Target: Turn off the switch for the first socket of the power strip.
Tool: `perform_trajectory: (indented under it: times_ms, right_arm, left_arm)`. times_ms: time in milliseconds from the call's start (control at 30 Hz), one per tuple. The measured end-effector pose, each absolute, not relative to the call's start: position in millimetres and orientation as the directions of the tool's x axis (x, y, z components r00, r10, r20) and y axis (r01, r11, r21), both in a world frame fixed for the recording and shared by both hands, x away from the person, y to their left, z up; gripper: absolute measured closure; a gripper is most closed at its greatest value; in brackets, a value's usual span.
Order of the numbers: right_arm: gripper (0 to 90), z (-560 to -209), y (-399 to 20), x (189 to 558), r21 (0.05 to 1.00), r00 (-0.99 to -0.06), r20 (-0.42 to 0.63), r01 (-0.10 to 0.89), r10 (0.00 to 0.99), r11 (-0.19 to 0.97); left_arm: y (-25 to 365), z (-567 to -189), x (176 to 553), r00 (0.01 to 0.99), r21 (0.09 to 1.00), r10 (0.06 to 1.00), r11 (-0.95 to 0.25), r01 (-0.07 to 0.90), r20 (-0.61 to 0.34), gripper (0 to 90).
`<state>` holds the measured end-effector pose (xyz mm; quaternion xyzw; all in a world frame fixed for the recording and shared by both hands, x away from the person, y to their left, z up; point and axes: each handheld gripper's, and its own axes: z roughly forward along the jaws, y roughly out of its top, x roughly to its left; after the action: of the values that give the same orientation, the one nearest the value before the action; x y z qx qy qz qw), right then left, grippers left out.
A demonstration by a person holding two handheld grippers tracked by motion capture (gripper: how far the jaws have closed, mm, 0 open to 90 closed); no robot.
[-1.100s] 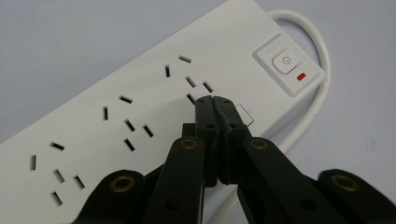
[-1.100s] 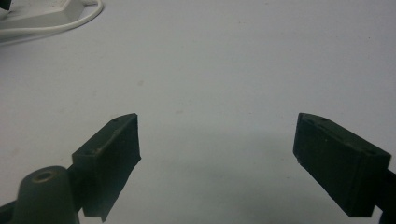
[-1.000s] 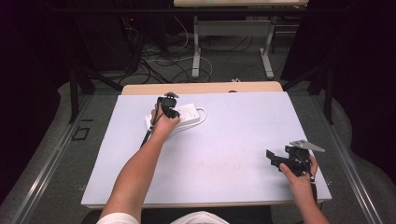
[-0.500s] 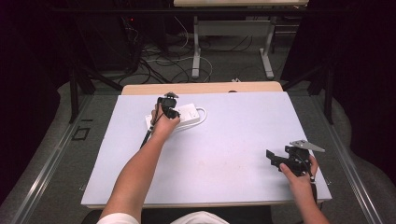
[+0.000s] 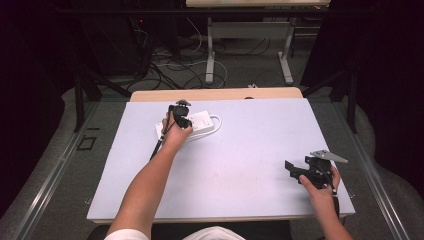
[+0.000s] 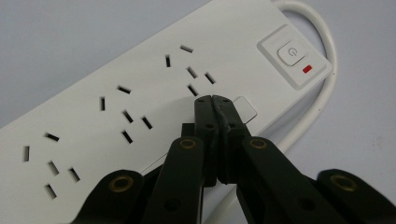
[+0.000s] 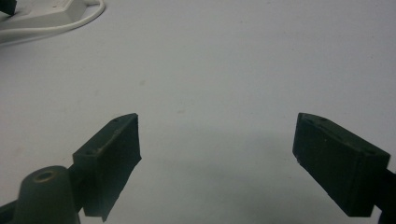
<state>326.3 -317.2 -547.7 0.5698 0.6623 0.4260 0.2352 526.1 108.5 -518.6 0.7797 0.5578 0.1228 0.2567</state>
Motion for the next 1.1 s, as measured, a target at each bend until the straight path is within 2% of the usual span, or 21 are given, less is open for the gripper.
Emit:
perform_trajectory:
  times_ms: [167,667,900,967,1100]
  right_arm:
    - [14.1,-547.5,-317.4,326.1,0.829,-0.246,0.176,0.560,0.953,-0.008]
    - [14.1,-548.0,-320.8,327.1,0.830,-0.243,0.177,0.557,0.954,-0.012]
    - [14.1,-549.7,-320.0,327.8,0.841,-0.230,0.177,0.541,0.957,-0.026]
    - [14.1,-547.7,-321.7,326.2,0.823,-0.238,0.178,0.567,0.955,-0.012]
    - [14.2,-547.9,-320.6,326.6,0.827,-0.237,0.186,0.562,0.954,-0.021]
  left_arm:
    - [109.7,-519.9,525.1,0.338,0.549,0.934,-0.223,0.806,-0.118,90.0]
    - [108.9,-520.5,522.7,0.363,0.563,0.928,-0.256,0.786,-0.084,89.2]
    - [106.6,-520.0,521.4,0.373,0.563,0.925,-0.272,0.780,-0.070,85.0]
    - [107.0,-519.6,521.1,0.377,0.562,0.924,-0.278,0.779,-0.067,84.2]
    - [108.6,-516.8,519.6,0.378,0.571,0.924,-0.276,0.773,-0.064,79.0]
